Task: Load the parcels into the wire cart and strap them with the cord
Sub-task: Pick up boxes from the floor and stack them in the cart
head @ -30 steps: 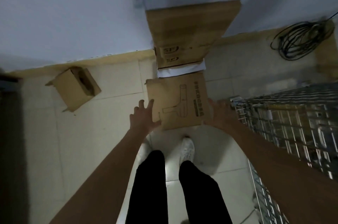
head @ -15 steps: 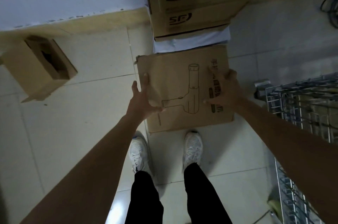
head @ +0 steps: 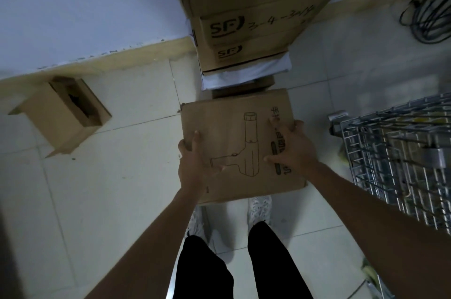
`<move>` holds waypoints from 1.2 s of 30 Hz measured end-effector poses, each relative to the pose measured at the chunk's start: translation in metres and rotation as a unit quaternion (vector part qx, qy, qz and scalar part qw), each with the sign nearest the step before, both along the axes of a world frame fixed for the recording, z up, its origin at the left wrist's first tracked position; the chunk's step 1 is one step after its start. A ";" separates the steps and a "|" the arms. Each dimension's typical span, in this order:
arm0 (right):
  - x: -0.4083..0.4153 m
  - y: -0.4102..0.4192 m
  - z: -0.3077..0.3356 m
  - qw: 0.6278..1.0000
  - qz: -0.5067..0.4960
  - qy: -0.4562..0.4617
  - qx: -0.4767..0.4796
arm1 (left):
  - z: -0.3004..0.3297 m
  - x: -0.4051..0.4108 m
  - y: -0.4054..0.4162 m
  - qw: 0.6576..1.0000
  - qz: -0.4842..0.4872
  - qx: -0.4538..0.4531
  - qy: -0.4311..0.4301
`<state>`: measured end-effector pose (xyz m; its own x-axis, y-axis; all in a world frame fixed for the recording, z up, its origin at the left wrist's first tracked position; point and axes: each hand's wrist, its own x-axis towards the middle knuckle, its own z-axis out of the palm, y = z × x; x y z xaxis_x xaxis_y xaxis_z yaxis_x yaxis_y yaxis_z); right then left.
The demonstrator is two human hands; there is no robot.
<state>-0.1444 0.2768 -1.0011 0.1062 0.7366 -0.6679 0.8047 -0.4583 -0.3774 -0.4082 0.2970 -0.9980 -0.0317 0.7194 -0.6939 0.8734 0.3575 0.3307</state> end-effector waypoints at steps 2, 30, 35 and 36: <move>-0.008 -0.017 0.015 0.999 -0.043 0.016 -0.002 | 0.016 -0.001 -0.001 1.000 0.000 0.013 -0.001; 0.008 -0.125 0.525 0.950 -0.274 -0.053 0.139 | 0.544 0.061 0.012 0.950 -0.223 0.208 -0.071; 0.067 -0.143 0.604 0.933 -0.301 -0.066 0.185 | 0.628 0.132 0.013 0.927 -0.269 0.234 -0.113; 0.083 -0.149 0.616 0.929 -0.307 -0.070 0.192 | 0.645 0.150 0.010 0.922 -0.280 0.237 -0.124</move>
